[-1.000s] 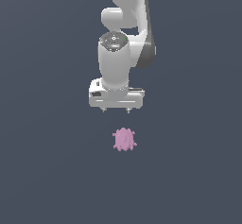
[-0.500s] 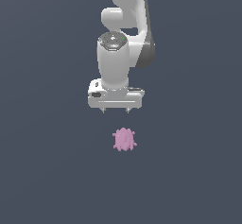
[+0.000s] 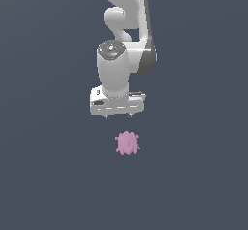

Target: Pick up the object and move it to a goal position.

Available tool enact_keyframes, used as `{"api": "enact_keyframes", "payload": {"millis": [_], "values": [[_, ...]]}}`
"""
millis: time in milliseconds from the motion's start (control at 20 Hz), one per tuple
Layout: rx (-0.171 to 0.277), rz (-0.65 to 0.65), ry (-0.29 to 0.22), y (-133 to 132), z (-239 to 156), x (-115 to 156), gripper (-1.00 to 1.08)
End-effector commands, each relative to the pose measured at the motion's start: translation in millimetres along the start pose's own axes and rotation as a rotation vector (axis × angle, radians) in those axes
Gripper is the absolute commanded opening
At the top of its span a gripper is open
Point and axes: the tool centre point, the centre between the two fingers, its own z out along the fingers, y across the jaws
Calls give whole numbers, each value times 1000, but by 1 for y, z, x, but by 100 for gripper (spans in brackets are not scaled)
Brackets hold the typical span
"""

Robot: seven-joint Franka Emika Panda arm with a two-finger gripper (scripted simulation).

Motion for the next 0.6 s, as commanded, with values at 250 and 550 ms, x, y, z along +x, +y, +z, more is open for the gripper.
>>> {"api": "enact_keyframes", "payload": {"millis": [250, 550], "values": [[53, -125, -1, 3, 23, 0, 108], [102, -235, 9, 5, 42, 0, 108]]}}
